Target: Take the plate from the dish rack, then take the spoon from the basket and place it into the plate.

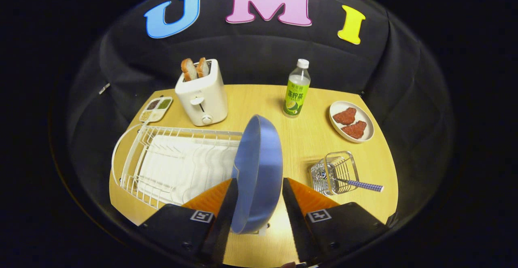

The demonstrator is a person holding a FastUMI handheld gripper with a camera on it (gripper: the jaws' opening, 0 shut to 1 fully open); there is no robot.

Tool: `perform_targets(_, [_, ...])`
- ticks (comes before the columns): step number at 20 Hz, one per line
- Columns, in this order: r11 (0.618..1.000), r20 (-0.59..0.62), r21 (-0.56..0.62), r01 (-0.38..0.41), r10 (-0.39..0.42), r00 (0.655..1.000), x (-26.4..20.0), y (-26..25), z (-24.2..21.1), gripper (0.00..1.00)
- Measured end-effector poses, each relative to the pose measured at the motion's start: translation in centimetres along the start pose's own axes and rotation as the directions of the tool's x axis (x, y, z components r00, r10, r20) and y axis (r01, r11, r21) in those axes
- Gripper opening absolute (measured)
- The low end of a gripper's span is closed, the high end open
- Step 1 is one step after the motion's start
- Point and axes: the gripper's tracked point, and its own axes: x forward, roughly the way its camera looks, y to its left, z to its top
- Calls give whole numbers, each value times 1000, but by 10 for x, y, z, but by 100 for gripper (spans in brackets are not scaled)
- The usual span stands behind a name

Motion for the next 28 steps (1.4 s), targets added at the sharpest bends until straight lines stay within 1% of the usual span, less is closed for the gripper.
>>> perform_targets(2, [998, -8, 15, 67, -67, 998, 5, -7, -4, 53])
perform_targets(4, [993, -9, 28, 113, -113, 994, 0, -9, -1, 36])
perform_targets(5, [990, -3, 24, 137, -137, 991, -1, -10, 1, 32])
perform_targets(7, [985, 11, 6, 172, -172, 985, -5, -15, 8, 29])
perform_targets(9, [981, 33, -25, 193, -192, 981, -10, -15, 21, 26])
perform_targets(11, [977, 50, -65, 202, -199, 979, -14, -11, 30, 26])
perform_targets(17, [951, 75, -150, 272, -263, 962, -19, -8, 38, 26])
perform_targets(19, [936, 83, -192, 294, -283, 956, -19, -3, 42, 26])
perform_targets(24, [881, 123, -302, 364, -343, 931, -21, 10, 56, 26])
perform_targets(26, [882, 145, -297, 365, -337, 930, -28, 13, 61, 26])
perform_targets(28, [903, 158, -259, 343, -311, 937, -38, 10, 63, 26])
